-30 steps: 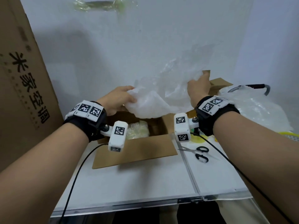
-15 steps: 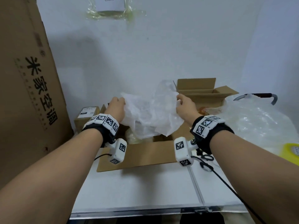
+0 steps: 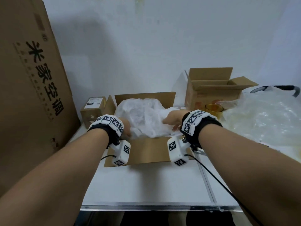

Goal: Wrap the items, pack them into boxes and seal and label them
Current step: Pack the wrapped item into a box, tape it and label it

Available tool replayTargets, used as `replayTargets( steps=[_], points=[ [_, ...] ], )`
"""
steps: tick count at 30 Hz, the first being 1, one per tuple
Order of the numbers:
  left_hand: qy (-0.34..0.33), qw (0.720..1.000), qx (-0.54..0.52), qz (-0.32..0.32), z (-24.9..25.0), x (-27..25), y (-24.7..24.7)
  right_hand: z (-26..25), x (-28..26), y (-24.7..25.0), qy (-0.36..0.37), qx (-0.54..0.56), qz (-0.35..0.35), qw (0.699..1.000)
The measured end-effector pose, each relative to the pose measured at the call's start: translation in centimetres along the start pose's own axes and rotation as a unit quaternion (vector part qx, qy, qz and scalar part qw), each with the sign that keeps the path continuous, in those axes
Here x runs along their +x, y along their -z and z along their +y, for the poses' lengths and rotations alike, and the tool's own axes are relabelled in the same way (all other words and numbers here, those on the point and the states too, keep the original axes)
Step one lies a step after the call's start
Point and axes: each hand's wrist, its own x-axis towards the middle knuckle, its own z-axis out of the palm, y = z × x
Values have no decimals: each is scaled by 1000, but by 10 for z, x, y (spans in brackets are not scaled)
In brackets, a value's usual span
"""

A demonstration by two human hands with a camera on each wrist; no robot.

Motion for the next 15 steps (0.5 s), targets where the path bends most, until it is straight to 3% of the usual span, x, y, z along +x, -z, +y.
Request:
replayTargets(
  steps=[3, 6, 10, 15],
  points=[
    [-16, 998, -63, -2, 23, -46, 4, -2, 14, -20, -36, 23, -32, 999],
    [-37, 992, -112, -33, 32, -60, 6, -1, 20, -31, -31, -73, -58, 995],
    [-61, 995, -45, -64, 25, -58, -3, 1, 16, -50, 0, -138, -52, 989],
    [-91, 995, -41, -6, 35, -55, -21, 4, 8, -69, -27, -50, -41, 998]
  ],
)
